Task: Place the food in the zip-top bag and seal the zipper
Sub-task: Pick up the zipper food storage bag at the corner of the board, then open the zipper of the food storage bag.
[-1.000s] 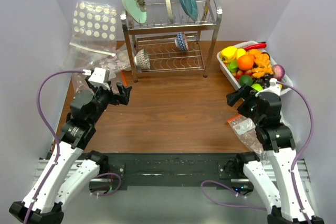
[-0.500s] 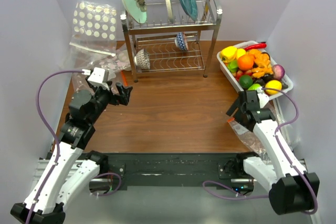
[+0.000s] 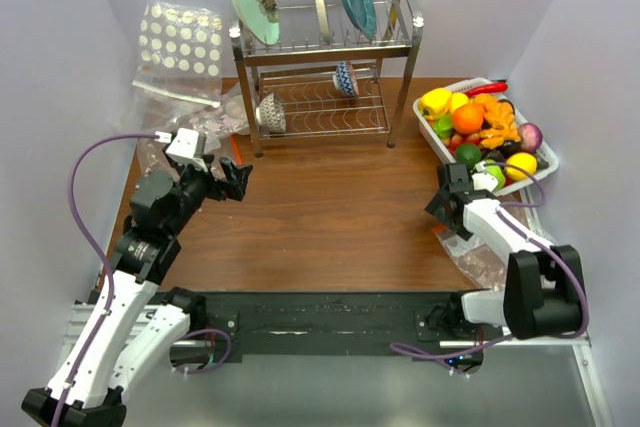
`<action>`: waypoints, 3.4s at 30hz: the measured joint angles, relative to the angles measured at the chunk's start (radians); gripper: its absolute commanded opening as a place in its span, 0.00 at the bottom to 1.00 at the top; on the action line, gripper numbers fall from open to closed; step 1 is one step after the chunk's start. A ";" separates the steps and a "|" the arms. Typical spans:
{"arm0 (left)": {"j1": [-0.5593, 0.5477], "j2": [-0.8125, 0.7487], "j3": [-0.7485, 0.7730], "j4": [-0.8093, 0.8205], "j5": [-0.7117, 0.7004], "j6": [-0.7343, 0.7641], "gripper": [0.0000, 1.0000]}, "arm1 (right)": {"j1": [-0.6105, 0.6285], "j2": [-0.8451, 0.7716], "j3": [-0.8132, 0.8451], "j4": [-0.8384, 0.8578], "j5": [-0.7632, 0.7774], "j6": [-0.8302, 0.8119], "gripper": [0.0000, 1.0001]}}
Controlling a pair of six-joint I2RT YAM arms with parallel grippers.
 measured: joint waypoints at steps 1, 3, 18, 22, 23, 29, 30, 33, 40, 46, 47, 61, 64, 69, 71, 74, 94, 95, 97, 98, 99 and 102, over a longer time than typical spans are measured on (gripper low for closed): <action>0.002 0.000 0.000 0.000 0.003 0.000 1.00 | 0.000 0.017 -0.004 0.011 0.002 0.004 0.46; 0.005 0.002 0.000 0.000 0.006 0.000 1.00 | 0.000 0.043 -0.011 0.026 0.006 0.018 0.16; 0.029 0.015 0.000 0.005 0.036 -0.001 1.00 | 0.000 -0.478 0.070 -0.243 0.198 0.067 0.00; 0.037 0.015 0.000 0.013 0.050 -0.001 1.00 | 0.000 -0.590 0.192 -0.304 0.206 0.024 0.00; 0.039 0.016 0.000 0.016 0.051 -0.001 1.00 | 0.000 -0.603 0.218 -0.304 0.198 0.005 0.00; 0.051 0.020 -0.001 0.023 0.070 -0.001 1.00 | 0.000 -0.601 0.467 -0.277 -0.017 -0.161 0.00; 0.053 0.020 -0.002 0.024 0.072 -0.001 1.00 | 0.000 -0.588 0.511 -0.262 -0.068 -0.181 0.00; 0.059 0.020 -0.008 0.026 0.079 -0.001 1.00 | 0.000 -0.553 0.600 -0.206 -0.232 -0.205 0.00; 0.071 0.038 -0.016 0.057 0.097 -0.051 1.00 | 0.002 -0.388 0.694 0.022 -0.687 -0.143 0.00; 0.072 0.105 -0.027 0.125 0.148 -0.213 1.00 | 0.140 -0.194 0.677 0.119 -0.872 -0.135 0.00; 0.074 0.124 -0.031 0.138 0.175 -0.241 1.00 | 0.175 -0.171 0.670 0.119 -0.885 -0.146 0.00; 0.072 0.288 -0.092 0.325 0.411 -0.450 0.96 | 0.475 -0.022 0.391 0.198 -0.970 -0.249 0.00; 0.054 0.309 -0.142 0.376 0.421 -0.505 0.93 | 0.492 -0.019 0.329 0.216 -0.969 -0.267 0.00; 0.007 0.373 -0.180 0.412 0.419 -0.559 0.89 | 0.493 -0.019 0.245 0.265 -0.952 -0.282 0.00; 0.000 0.381 -0.192 0.415 0.409 -0.574 0.88 | 0.493 -0.028 0.212 0.292 -0.937 -0.282 0.00; -0.006 0.359 -0.233 0.435 0.381 -0.600 0.84 | 0.493 -0.048 0.187 0.309 -0.919 -0.280 0.00; -0.075 0.425 -0.361 0.662 0.330 -0.769 0.77 | 0.507 -0.077 0.186 0.352 -0.913 -0.279 0.00; -0.079 0.436 -0.361 0.667 0.330 -0.775 0.77 | 0.509 -0.077 0.186 0.352 -0.913 -0.279 0.00; -0.090 0.462 -0.361 0.681 0.325 -0.787 0.77 | 0.512 -0.077 0.186 0.354 -0.913 -0.279 0.00; -0.096 0.475 -0.361 0.689 0.321 -0.792 0.77 | 0.513 -0.077 0.186 0.356 -0.914 -0.279 0.00; -0.103 0.488 -0.361 0.699 0.317 -0.802 0.76 | 0.514 -0.077 0.186 0.358 -0.914 -0.279 0.00; -0.122 0.523 -0.361 0.731 0.303 -0.819 0.72 | 0.518 -0.077 0.186 0.359 -0.914 -0.279 0.00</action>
